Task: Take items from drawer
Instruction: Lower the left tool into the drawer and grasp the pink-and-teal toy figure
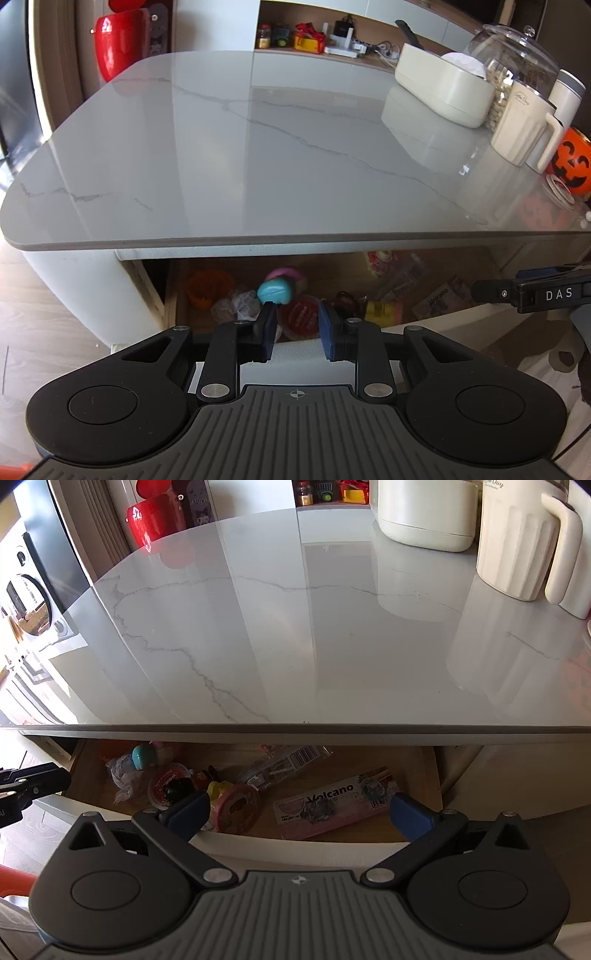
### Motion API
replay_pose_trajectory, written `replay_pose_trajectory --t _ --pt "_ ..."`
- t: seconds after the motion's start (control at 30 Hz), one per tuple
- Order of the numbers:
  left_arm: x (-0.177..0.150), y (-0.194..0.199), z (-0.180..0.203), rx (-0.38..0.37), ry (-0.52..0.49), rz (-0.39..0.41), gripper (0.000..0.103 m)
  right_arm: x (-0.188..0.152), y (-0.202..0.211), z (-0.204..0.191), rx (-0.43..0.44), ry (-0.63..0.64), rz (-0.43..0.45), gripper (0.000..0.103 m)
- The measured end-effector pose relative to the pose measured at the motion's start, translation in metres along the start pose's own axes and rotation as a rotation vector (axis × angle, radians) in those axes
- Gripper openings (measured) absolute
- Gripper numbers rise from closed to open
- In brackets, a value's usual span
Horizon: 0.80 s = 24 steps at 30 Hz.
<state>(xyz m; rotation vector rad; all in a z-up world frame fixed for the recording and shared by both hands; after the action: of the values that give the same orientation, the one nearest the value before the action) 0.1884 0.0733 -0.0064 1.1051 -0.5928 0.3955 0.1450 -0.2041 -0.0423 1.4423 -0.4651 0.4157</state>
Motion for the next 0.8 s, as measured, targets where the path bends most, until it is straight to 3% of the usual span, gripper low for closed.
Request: replay_pose_trajectory --t 0.13,0.4,0.5,0.57,0.8 --pt "-0.016 0.012 0.005 -0.03 0.011 -0.05 0.028 -0.011 0.0 0.007 0.073 0.005 -0.081 0.103" --pt "-0.066 0.048 0.024 -0.099 0.022 -0.166 0.028 -0.06 0.028 0.014 0.083 0.019 -0.135 0.103" --pt "-0.076 0.056 0.028 -0.085 0.024 -0.153 0.028 -0.068 0.034 0.016 0.082 0.016 -0.15 0.103" --pt "-0.076 0.056 0.03 -0.071 0.021 -0.149 0.027 -0.064 0.033 0.017 0.09 0.011 -0.103 0.103" --pt "-0.073 0.051 0.028 -0.115 0.006 -0.192 0.025 -0.05 0.024 0.014 0.069 0.01 -0.162 0.103"
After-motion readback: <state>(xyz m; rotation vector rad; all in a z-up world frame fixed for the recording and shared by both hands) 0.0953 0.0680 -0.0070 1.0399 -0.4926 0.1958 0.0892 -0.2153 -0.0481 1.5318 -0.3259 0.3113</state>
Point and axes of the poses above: each gripper's, at about its wrist camera, not at the fingertips, and y roughly against the way its jaws point, z to its right, x to its top, the point moved 5 cm from there along -y, roughly the way its jaws point, and after that the axes turned 14 degrees about -x, right-handed, at the moved point
